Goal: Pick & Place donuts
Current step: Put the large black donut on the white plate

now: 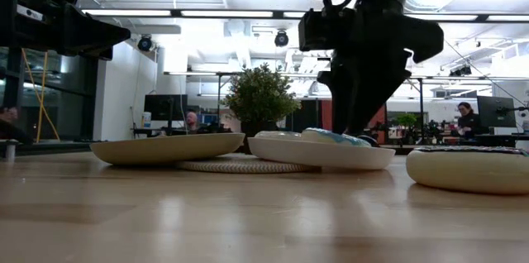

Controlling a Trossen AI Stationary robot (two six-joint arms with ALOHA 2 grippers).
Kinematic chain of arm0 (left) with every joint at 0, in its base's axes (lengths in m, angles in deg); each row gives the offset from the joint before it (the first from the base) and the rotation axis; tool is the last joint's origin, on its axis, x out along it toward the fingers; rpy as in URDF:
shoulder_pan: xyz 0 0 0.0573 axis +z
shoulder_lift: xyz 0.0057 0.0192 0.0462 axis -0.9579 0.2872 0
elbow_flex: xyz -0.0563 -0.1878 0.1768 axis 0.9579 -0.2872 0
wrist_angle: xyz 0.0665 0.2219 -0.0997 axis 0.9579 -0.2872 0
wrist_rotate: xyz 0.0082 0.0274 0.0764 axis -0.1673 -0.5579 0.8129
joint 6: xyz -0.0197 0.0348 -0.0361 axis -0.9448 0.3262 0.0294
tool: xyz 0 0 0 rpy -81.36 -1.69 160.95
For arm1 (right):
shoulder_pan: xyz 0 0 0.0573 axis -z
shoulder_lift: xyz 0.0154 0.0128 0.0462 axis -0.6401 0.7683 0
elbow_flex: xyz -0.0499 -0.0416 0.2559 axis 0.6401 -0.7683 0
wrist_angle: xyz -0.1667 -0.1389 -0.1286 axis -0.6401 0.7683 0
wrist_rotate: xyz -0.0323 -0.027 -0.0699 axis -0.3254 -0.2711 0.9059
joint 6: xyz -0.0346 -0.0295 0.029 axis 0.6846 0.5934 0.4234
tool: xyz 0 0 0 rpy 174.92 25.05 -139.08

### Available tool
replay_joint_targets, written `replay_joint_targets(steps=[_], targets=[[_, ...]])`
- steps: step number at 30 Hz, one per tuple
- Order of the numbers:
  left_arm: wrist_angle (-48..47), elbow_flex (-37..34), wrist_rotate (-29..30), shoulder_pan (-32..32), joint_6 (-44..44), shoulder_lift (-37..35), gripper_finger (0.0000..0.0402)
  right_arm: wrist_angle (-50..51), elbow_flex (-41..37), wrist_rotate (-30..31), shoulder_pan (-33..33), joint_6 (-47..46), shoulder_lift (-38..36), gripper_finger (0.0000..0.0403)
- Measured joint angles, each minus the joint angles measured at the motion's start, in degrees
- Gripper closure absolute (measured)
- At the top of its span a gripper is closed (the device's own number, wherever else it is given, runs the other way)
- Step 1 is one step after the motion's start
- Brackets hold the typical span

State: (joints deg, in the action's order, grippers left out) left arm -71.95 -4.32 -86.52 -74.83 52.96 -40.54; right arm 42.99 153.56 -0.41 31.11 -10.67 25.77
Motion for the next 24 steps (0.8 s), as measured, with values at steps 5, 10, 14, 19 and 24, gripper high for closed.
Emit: replay_joint_targets(steps=[5,10,14,19,24], targets=[[0.0,0.0,0.0,0.0,0.0,0.0,0.0401,2.2,1.7,0.1,0.0,0.0,0.0,0.0162],[0.0,0.0,0.0,0.0,0.0,0.0,0.0401,5.7,4.1,0.1,0.0,-1.9,0.0,0.0162],[0.0,0.0,0.0,0.0,0.0,0.0,0.0401,9.4,6.7,0.1,0.0,-4.6,0.0,0.0162],[0.0,0.0,0.0,0.0,0.0,0.0,0.0401,15.1,10.2,-0.7,-0.1,-12.9,0.0,0.0162],[0.0,0.0,0.0,0.0,0.0,0.0,0.0401,22.0,11.8,-1.9,-1.6,-23.4,-0.7,0.0162]])
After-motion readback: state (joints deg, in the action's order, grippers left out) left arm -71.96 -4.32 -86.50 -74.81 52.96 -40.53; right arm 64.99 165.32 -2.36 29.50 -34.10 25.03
